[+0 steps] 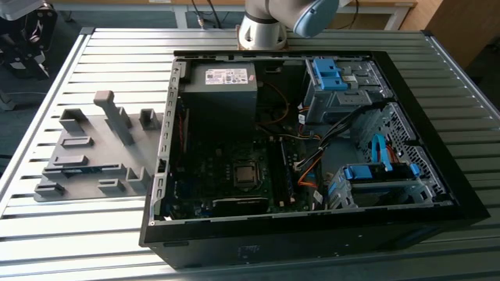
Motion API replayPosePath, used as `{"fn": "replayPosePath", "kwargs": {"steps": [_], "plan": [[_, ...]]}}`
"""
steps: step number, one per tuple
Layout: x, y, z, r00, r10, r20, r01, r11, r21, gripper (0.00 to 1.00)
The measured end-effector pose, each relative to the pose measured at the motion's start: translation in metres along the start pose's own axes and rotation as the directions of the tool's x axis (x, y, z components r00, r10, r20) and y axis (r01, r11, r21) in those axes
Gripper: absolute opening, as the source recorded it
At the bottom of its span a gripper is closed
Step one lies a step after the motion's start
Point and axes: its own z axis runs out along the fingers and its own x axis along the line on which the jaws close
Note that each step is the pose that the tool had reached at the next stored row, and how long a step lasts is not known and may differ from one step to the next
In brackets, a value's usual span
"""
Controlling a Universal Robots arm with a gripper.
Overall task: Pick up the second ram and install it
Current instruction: 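Pick up the second ram and move it above second insertion slot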
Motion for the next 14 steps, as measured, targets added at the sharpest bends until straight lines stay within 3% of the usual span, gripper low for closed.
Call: {"fn": "replayPosePath", "kwargs": {"steps": [14], "plan": [[0.0002, -0.0004, 0.0000, 0.9993, -0.036, -0.0012, 0.036, 0.9993, -0.0010, 0.11]]}}
